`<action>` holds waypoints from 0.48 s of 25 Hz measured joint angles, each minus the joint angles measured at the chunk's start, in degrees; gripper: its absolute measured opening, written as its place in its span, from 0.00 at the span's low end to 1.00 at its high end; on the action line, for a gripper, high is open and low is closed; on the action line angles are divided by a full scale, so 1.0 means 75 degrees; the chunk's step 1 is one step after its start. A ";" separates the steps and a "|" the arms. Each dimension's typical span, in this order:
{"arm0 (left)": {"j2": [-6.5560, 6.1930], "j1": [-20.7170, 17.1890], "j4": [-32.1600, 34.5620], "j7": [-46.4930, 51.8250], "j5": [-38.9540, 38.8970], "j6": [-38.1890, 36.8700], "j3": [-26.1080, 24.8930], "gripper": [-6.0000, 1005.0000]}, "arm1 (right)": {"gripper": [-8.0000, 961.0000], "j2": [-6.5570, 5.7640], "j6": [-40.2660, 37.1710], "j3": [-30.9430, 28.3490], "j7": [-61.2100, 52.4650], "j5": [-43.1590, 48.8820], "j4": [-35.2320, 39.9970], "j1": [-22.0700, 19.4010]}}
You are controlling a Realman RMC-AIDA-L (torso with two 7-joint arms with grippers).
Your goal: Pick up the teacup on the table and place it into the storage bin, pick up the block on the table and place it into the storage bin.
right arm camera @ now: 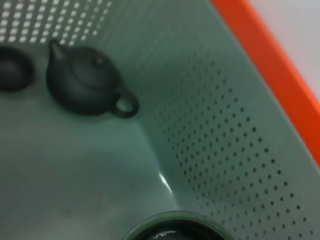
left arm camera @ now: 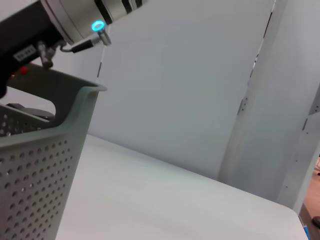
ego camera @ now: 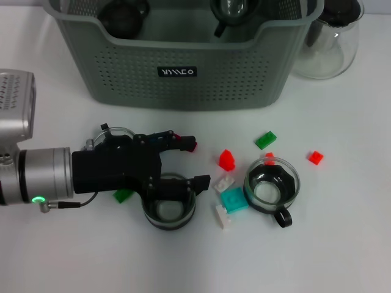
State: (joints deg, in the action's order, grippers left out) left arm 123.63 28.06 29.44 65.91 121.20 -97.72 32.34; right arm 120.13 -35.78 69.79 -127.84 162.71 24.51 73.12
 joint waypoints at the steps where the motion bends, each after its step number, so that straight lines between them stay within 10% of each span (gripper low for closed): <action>1: 0.0003 -0.0004 0.0000 0.0000 0.0000 0.0006 0.0000 0.87 | 0.08 0.0002 0.0012 0.0127 0.0000 0.0003 -0.0007 -0.0031; 12: 0.0004 -0.0003 0.0000 0.0001 0.0000 0.0011 0.0000 0.87 | 0.08 0.0002 0.0045 0.0493 -0.0001 0.0014 -0.0034 -0.0114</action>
State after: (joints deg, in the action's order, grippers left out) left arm 123.67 28.04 29.44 65.92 121.20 -97.64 32.35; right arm 120.15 -35.44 73.49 -127.84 162.82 24.26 72.26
